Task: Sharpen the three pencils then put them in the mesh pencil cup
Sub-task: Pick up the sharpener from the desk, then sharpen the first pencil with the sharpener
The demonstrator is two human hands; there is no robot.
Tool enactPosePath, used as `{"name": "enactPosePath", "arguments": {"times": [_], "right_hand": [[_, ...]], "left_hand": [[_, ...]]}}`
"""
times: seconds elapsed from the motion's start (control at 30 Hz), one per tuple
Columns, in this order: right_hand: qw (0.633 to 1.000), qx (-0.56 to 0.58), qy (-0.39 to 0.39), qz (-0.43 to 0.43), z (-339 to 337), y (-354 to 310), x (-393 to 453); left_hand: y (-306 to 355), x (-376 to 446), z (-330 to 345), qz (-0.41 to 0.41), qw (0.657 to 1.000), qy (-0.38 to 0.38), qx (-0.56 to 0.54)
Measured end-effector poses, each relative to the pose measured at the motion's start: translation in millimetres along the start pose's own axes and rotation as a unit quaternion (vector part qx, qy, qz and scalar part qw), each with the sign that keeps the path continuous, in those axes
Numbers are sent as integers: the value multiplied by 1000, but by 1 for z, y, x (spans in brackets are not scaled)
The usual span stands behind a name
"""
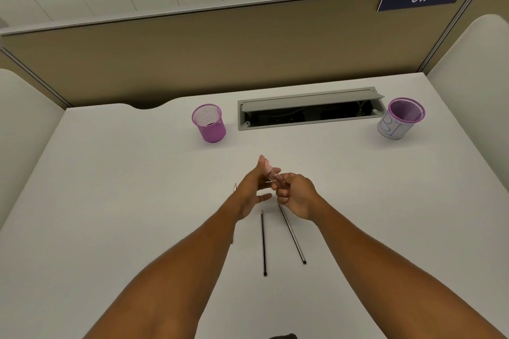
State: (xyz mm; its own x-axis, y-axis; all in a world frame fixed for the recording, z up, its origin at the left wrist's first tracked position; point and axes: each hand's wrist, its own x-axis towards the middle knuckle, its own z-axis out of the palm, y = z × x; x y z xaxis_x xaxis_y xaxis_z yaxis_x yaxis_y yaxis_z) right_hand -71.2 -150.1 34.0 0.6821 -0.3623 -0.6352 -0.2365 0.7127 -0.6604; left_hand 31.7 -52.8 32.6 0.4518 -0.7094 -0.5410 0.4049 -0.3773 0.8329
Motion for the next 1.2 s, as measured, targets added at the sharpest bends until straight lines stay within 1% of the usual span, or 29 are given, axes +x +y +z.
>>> {"name": "enactPosePath", "arguments": {"times": [0.07, 0.13, 0.2, 0.27, 0.33, 0.4, 0.47, 0.53, 0.63, 0.73, 0.8, 0.9, 1.07, 1.13, 1.2], "right_hand": [[1000, 13, 9, 2, 3, -2, -1], [1000, 10, 22, 9, 5, -2, 0], [997, -45, 54, 19, 3, -1, 2], [984, -154, 88, 19, -1, 2, 4], [951, -288, 112, -1, -9, 9, 5], [899, -417, 127, -32, -20, 18, 6], [849, -511, 124, -52, -27, 26, 6], [813, -568, 118, -49, -30, 32, 4], [762, -638, 109, -13, -30, 37, -1], [732, -672, 110, -2, -30, 41, -8], [726, -678, 116, -4, -31, 44, -10], [727, -674, 130, -20, -33, 52, -15], [747, -650, 135, -34, -33, 59, -24], [754, -639, 146, -51, -32, 57, -27], [760, -625, 162, -76, -30, 52, -29]], "left_hand": [[-3, 0, 1, 10, 999, -21, 22], [-4, 0, 0, 19, 999, -13, 31], [-5, 2, -2, 23, 1000, 9, 18], [-5, 2, -6, 26, 999, 36, 14], [-7, 4, -9, 19, 997, 71, 16], [-10, 4, -12, 9, 995, 100, 19], [-12, 3, -13, -4, 993, 118, 20], [-15, 1, -15, -10, 992, 126, 21], [-19, -4, -16, -11, 990, 133, 38], [-24, -9, -19, -7, 989, 131, 64], [-27, -12, -21, -4, 988, 125, 91], [-33, -17, -23, -6, 983, 121, 139], [-35, -31, -24, 8, 977, 120, 176], [-34, -37, -25, 23, 973, 127, 190], [-33, -41, -26, 35, 974, 133, 182]]}}
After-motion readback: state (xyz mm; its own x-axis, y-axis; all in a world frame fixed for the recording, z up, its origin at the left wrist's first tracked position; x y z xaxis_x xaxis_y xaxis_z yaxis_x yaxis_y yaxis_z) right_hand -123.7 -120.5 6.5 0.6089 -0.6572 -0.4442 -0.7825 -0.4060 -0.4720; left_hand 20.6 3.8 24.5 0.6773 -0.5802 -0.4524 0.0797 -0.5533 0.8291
